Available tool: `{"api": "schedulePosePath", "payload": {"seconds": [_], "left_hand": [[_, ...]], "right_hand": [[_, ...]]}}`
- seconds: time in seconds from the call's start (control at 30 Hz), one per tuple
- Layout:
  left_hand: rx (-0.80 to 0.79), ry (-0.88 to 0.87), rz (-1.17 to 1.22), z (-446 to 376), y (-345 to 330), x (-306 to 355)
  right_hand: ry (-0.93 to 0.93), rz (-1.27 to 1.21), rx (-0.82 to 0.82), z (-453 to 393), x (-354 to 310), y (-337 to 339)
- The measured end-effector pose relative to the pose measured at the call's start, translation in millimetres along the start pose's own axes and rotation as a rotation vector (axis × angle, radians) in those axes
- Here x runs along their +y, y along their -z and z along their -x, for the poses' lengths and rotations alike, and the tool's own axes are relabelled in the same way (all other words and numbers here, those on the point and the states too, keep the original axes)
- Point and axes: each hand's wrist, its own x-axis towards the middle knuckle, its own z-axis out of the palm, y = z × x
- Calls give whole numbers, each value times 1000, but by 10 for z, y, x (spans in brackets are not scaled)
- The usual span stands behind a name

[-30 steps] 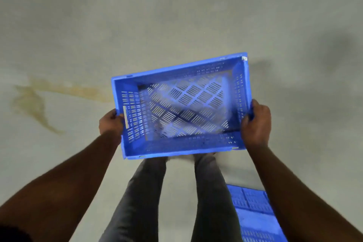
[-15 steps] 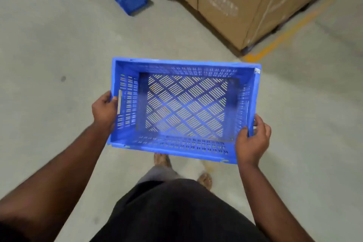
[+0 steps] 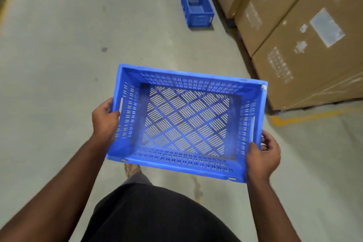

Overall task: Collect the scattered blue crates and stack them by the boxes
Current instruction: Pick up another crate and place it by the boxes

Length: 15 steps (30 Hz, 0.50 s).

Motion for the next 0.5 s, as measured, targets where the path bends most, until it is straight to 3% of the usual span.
{"api": "schedulePosePath", "payload": {"seconds": [0.17, 0.5], "left_hand": [[-90, -44, -31, -850, 447, 239], [-96, -85, 42, -2672, 1090, 1098]], "right_hand": [[-20, -30, 46, 162, -348, -850], [-74, -127, 77, 339, -1398, -2685]]}}
